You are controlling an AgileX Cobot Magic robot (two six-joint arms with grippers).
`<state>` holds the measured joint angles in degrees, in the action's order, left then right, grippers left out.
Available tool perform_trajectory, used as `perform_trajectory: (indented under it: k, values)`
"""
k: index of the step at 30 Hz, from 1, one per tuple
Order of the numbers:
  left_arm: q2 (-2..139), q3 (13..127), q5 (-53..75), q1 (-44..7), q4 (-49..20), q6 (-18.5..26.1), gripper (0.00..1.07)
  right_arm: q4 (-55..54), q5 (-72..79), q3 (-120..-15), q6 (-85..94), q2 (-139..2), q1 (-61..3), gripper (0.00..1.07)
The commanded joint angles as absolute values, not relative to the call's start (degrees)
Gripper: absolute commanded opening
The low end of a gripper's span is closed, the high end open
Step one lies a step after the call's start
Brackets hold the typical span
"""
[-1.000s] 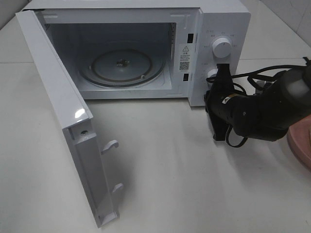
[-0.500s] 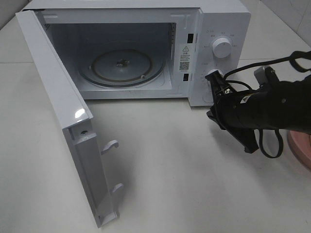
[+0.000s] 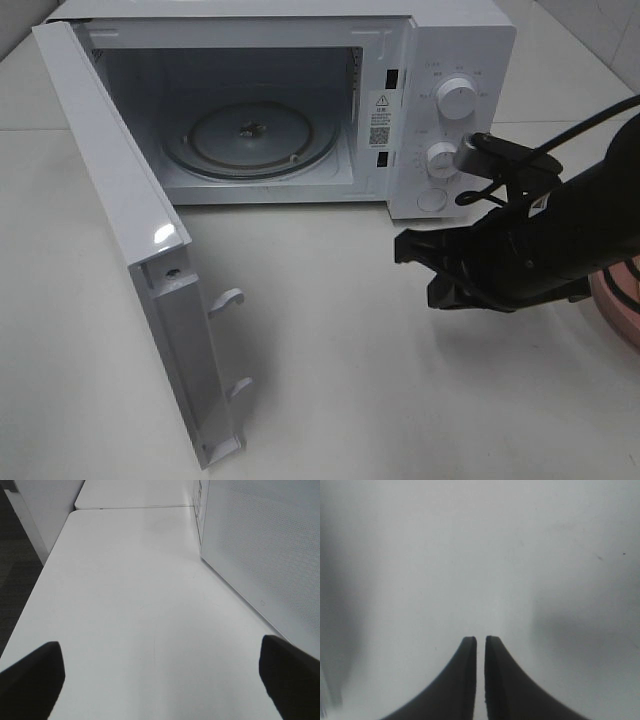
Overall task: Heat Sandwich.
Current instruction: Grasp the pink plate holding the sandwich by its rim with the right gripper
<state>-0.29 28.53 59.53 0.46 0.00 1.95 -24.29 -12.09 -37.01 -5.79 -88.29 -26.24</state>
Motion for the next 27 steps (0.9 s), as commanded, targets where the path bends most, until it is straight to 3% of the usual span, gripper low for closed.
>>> perform_trajectory:
  k: [1, 6, 17, 22, 25, 27]
  values:
    - [-0.2, 28.4, 59.3, 0.5, -0.3, 2.0, 1.06, -19.2, -19.3, -36.9, 0.0, -85.9, -26.0, 0.12]
    - [-0.2, 28.4, 59.3, 0.5, -0.3, 2.0, 1.06, -9.9, -28.6, -37.0, 0.0, -81.9, -26.0, 0.14]
    - [-0.2, 28.4, 59.3, 0.5, -0.3, 2.0, 1.06, -3.7, -44.9, -43.1, 0.0, -79.5, -23.5, 0.22]
    - [-0.2, 28.4, 59.3, 0.5, -0.3, 2.0, 1.06, -1.7, -48.0, -46.1, 0.7, -79.5, -19.8, 0.39]
    - [-0.2, 28.4, 59.3, 0.5, -0.3, 2.0, 1.06, 0.5, -49.0, -47.7, 2.6, -79.5, -16.5, 0.58]
    - [-0.2, 28.4, 59.3, 0.5, -0.3, 2.0, 1.06, 1.1, -49.2, -48.1, 3.0, -79.5, -15.8, 0.64]
